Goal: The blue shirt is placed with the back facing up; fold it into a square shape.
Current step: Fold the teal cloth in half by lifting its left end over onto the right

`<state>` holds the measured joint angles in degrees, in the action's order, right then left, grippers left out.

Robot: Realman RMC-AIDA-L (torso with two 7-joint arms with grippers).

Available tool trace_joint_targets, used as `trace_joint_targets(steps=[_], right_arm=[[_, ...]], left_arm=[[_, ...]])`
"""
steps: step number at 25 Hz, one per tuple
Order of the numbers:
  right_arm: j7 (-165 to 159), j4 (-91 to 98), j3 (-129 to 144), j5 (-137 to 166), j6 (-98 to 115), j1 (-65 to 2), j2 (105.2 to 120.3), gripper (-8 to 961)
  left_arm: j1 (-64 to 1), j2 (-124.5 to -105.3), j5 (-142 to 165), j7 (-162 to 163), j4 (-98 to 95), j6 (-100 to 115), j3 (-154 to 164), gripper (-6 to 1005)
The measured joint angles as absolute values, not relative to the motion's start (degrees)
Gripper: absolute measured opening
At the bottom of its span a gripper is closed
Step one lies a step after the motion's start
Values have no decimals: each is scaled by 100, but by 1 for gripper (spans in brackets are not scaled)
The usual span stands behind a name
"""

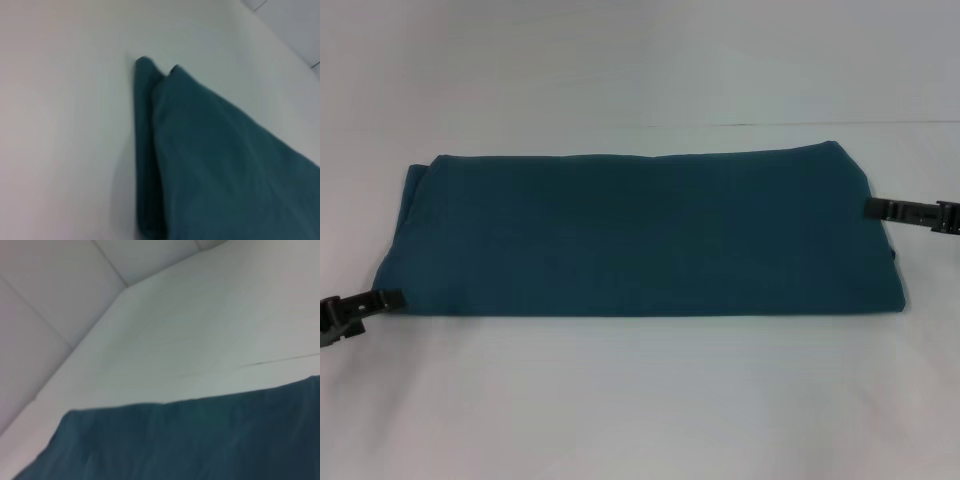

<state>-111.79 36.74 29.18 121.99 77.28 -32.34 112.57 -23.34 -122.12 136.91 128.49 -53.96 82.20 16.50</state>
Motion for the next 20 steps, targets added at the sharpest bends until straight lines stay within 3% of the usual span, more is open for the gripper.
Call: trace_joint_targets(steps=[20], right_arm=[[-11239,3727,3099,12161,7657,-3244,11216,919]], left_arm=[[-2603,-12176,13945,13378,-5173,7550,1976,905]])
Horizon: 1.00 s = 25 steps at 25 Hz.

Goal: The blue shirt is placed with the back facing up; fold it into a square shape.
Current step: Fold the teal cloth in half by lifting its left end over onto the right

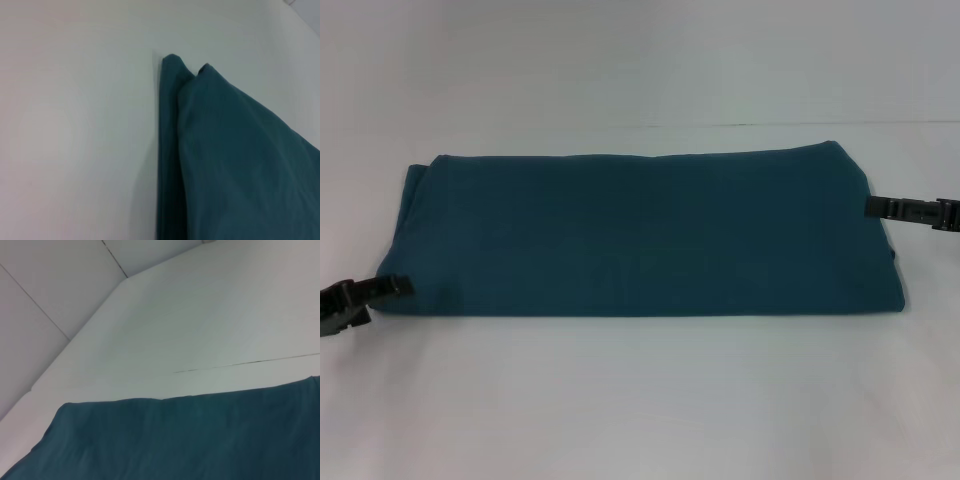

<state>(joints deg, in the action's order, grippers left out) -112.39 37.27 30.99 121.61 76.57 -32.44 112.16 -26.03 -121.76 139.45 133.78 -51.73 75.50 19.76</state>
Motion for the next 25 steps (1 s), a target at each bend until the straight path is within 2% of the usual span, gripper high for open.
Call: trace_joint_targets(steps=[25], right_arm=[[-11241,3727,2949,12155,7643,-3234,11197,919]], left_arm=[[-2757,-12097,14026,13485,-4886,7279,2097,905]])
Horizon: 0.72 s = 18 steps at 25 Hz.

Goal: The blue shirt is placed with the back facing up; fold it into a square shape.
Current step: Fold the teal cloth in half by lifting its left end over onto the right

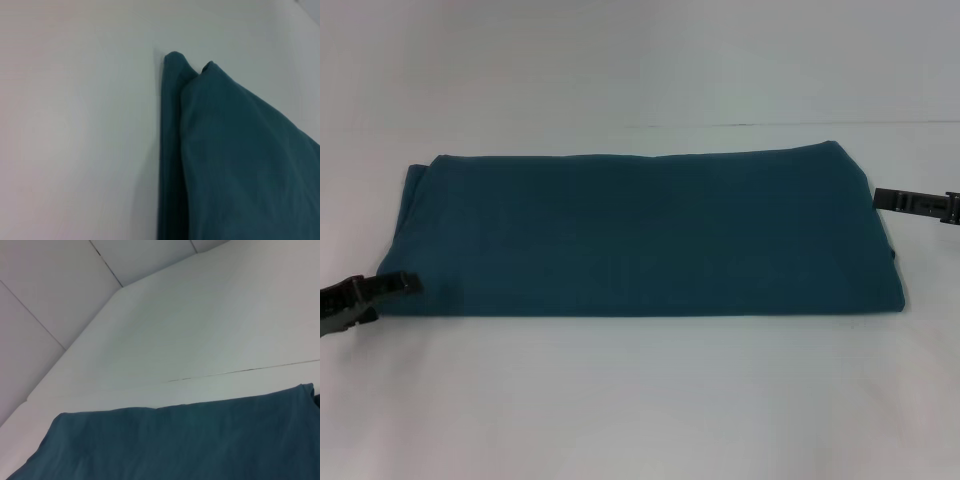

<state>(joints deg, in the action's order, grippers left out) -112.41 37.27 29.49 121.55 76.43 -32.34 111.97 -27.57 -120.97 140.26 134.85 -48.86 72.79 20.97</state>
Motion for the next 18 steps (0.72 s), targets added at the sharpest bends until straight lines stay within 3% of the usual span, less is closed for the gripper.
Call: trace_joint_targets(steps=[18], right_arm=[[-11249,3726,2906,12155,7637,-3208,11197,918]], left_arm=[[-2867,-12050,14239,13612,-4884,7311,2109,905]])
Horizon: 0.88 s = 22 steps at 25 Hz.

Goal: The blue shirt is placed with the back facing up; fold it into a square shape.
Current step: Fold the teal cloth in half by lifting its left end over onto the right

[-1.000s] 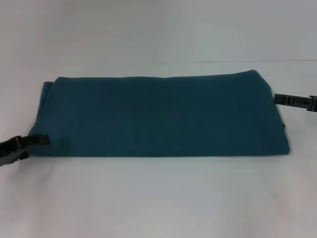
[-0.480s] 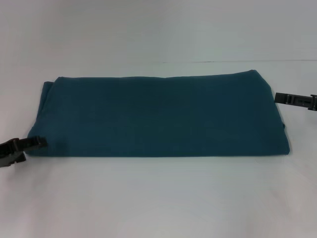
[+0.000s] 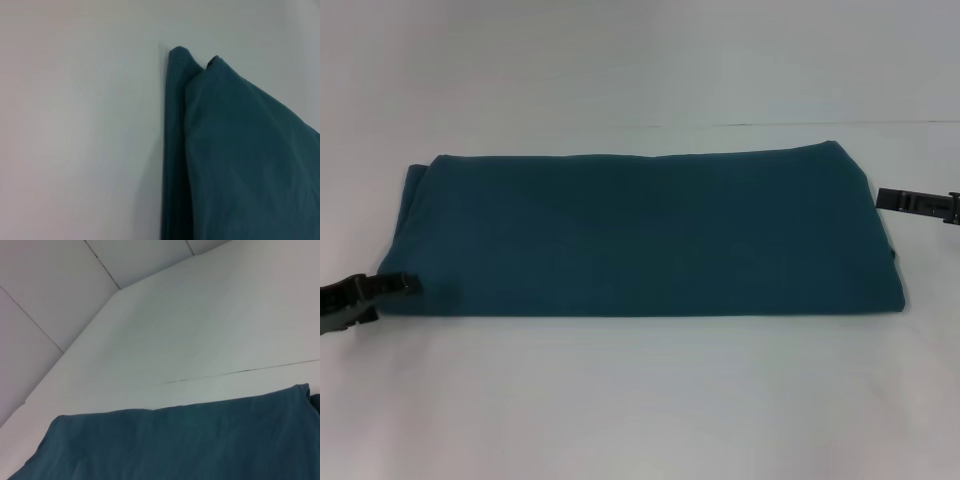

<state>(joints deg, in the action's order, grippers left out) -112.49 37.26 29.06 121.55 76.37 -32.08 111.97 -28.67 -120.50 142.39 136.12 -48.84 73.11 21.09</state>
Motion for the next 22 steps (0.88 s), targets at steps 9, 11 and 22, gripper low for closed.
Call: trace_joint_targets(steps=[9,11,22], right_arm=[[-11250,3727,2830,12156,7638,-3184,11197,917],[-11250,3726,2830,12156,7638,-3182,11197,917],[-11250,3724,2830,12155,7624,-3181,11197,916]], left_arm=[[-2945,-12050,14214,13585,-4830,7303,2110,904],[-2958,-12050,14201,13581,-4827,7304,2110,904],[-3021,-12050,14189,13570,-4825,7372,2127,904]])
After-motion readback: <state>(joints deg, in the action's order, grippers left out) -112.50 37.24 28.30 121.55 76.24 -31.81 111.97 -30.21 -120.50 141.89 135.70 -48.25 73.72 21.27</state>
